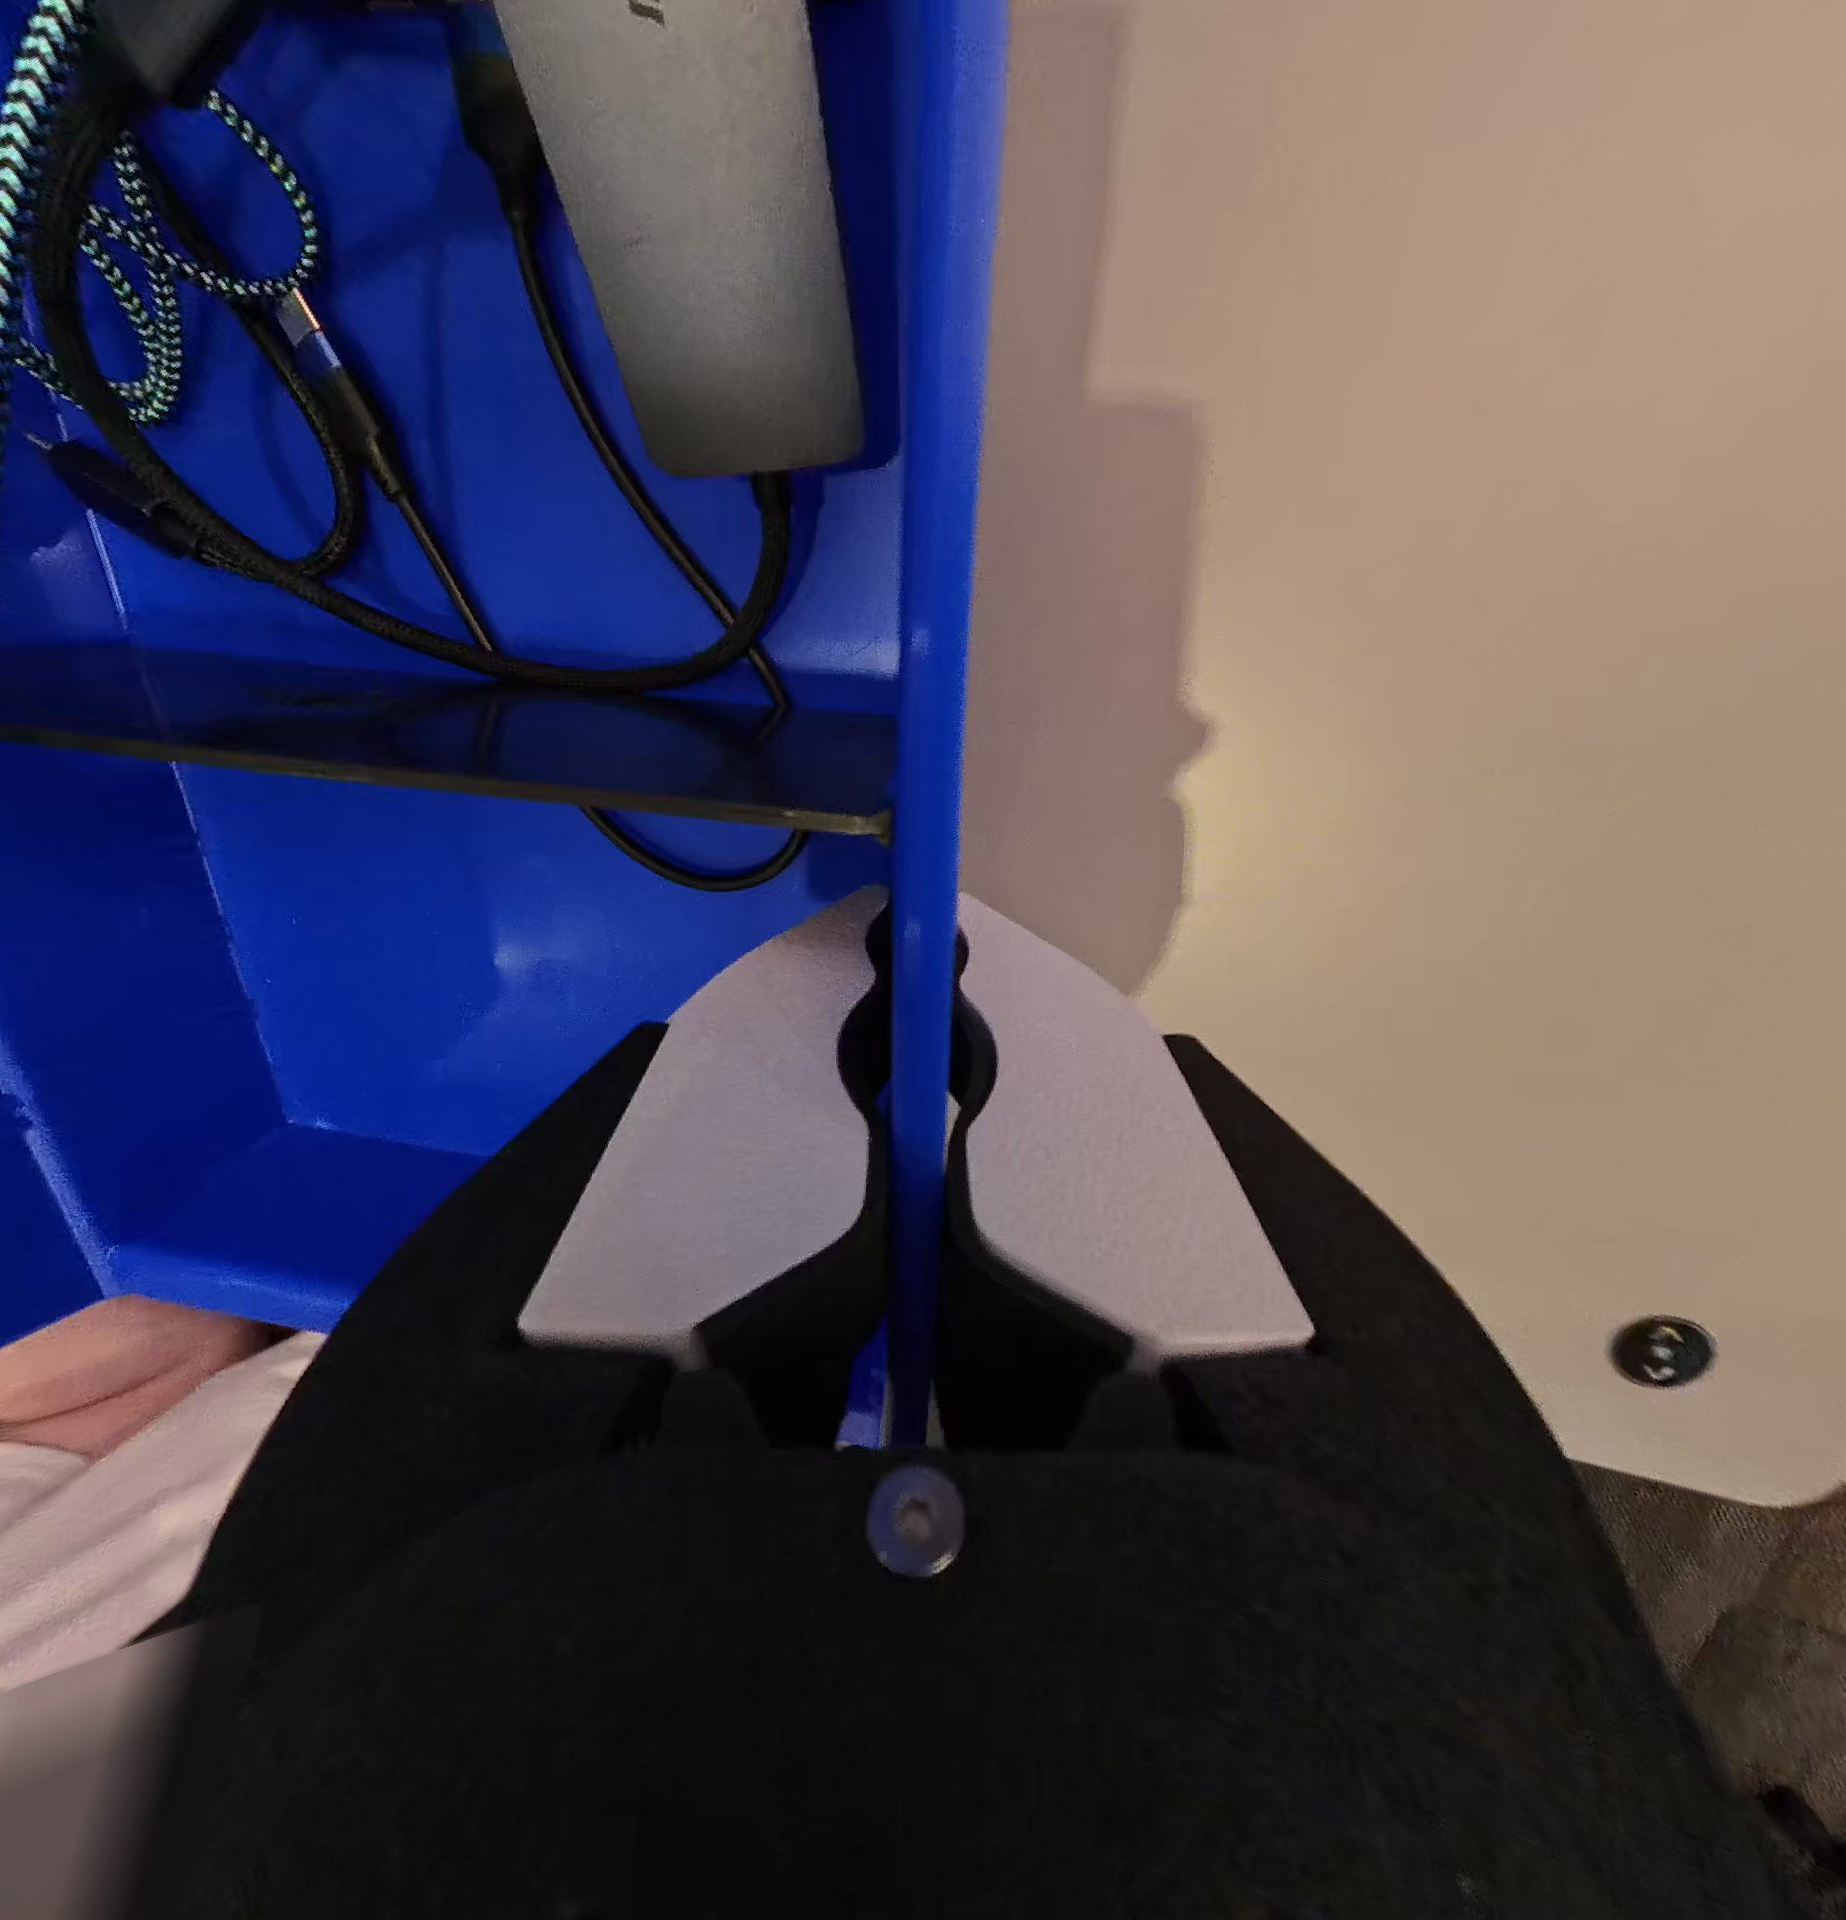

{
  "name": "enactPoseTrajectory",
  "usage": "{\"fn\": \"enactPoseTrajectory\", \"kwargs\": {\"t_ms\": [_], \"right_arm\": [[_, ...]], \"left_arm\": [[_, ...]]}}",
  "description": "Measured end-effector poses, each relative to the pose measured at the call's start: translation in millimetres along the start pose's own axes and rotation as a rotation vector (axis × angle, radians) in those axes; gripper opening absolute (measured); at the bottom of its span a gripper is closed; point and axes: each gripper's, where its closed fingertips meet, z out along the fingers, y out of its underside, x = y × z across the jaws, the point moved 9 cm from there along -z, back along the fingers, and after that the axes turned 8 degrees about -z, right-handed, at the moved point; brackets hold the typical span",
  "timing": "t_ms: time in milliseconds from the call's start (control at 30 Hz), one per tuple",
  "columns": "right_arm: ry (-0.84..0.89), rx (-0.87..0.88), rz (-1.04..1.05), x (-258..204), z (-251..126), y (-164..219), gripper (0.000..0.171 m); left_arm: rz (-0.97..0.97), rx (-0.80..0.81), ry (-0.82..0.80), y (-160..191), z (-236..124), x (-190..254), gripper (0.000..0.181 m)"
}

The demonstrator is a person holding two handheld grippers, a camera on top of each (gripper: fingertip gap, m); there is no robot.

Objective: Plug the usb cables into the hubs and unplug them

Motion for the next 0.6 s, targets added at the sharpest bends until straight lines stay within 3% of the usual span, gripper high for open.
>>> {"fn": "enactPoseTrajectory", "kwargs": {"t_ms": [200,600], "right_arm": [[-0.077,0.032,-0.129,-131.9,-6.0,-60.8,0.004],[-0.313,-0.029,-0.418,-401.4,80.4,-145.4,0.004]], "left_arm": [[-0.019,-0.007,-0.02,13.0,-12.2,-33.3,0.06],[-0.165,0.052,-0.161,36.5,-65.4,-125.1,0.058]]}}
